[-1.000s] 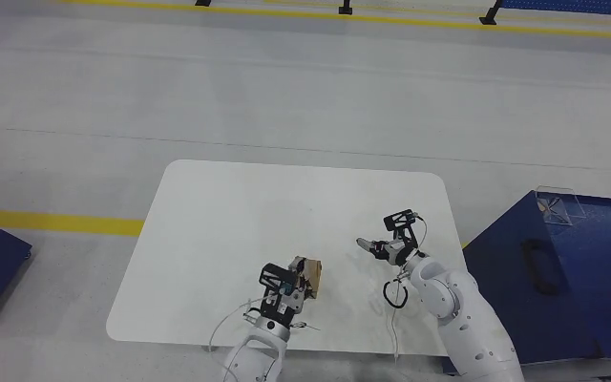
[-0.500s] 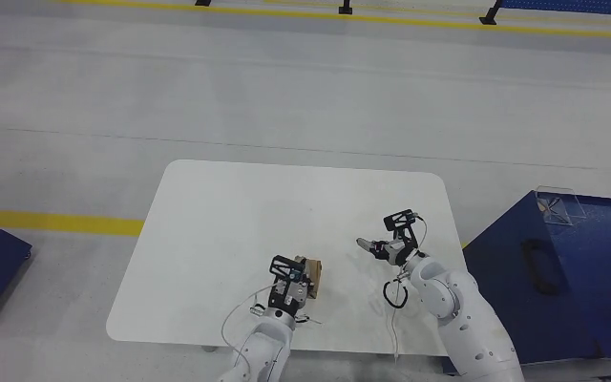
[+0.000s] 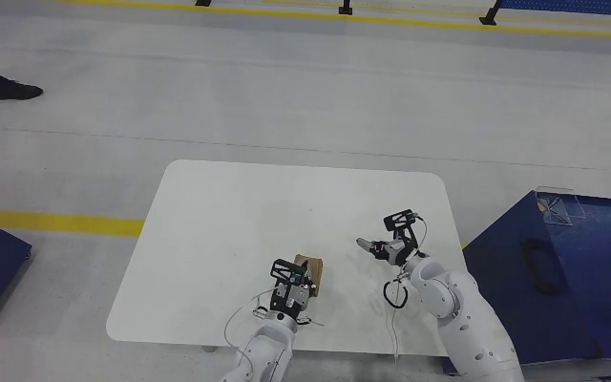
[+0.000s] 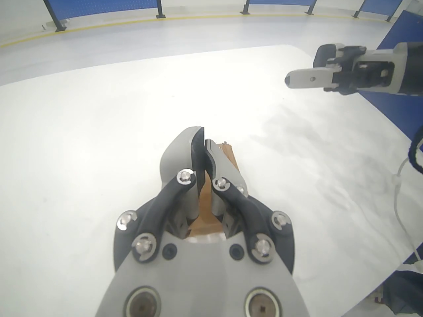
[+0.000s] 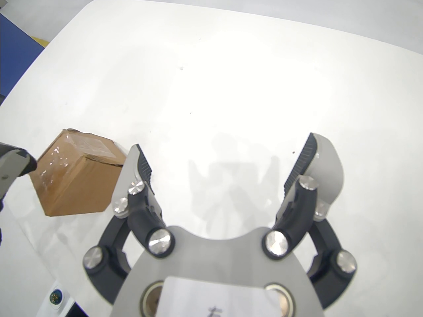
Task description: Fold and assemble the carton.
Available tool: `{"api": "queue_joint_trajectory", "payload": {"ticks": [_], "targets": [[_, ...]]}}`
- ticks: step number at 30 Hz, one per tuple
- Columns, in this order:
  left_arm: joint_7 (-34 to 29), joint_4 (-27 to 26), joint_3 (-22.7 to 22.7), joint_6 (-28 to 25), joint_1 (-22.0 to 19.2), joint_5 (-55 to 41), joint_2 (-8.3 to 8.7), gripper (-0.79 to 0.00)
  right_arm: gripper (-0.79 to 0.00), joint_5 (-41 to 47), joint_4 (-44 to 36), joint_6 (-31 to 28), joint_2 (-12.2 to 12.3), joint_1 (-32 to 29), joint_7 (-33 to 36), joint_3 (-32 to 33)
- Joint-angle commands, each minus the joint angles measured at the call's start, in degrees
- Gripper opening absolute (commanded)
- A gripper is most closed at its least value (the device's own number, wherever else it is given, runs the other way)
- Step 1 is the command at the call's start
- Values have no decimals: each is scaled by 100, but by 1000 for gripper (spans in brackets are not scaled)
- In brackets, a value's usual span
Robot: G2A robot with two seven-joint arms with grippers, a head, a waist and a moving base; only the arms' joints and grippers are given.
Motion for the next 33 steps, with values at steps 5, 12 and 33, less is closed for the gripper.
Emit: {"api": "queue_joint_trajectory", "payload": {"ticks": [5,12,33], "targets": [[461,22,49,172,-47,-155,-47,-785,0,0,0,0,0,0,0,0],[219,235,87,388,-123,-89,-74,-785,0,0,0,0,0,0,0,0],[2689,-1136,220,1032,439,368,-69,-311,-1,0,0,0,0,0,0,0]]}}
